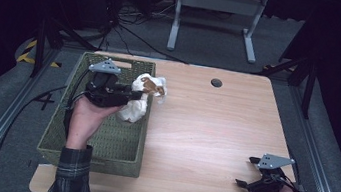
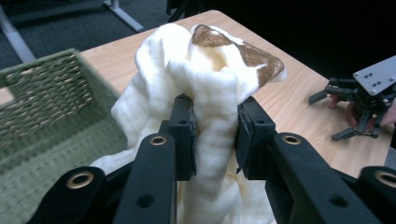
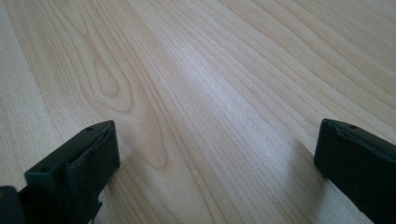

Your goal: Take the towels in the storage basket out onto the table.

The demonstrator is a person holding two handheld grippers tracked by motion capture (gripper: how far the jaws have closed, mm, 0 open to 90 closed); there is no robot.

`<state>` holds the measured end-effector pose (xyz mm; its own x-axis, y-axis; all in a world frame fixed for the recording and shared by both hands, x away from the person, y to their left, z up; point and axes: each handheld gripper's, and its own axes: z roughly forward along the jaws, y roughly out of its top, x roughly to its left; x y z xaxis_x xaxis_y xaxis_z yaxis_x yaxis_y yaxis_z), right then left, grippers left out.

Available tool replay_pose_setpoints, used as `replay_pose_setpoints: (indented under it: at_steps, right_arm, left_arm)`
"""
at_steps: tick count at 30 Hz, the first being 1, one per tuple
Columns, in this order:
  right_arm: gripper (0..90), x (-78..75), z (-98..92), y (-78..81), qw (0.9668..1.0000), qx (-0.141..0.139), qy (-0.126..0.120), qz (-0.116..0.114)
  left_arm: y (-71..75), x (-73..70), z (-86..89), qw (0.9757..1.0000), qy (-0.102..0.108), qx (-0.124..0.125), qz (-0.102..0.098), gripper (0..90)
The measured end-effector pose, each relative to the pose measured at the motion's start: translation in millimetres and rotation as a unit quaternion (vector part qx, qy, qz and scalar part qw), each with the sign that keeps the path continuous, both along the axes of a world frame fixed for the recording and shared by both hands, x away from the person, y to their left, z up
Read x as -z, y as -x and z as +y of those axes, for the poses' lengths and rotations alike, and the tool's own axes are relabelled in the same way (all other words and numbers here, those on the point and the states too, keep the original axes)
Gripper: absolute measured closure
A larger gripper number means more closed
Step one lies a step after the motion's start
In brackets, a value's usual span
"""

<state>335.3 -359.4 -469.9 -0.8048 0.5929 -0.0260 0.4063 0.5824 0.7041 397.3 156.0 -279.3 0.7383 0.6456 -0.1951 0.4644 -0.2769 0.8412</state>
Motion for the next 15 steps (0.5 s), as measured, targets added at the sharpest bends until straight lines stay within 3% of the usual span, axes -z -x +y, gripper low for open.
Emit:
replay_pose_setpoints:
  at_steps: [15]
  right_arm:
    - [0.3, 0.0, 0.0, 0.0, 1.0000, 0.000, 0.000, 0.000]
  left_arm:
    - [-1.4, -4.7, -56.1, 0.9979, 0.012, 0.063, -0.011, 71.4]
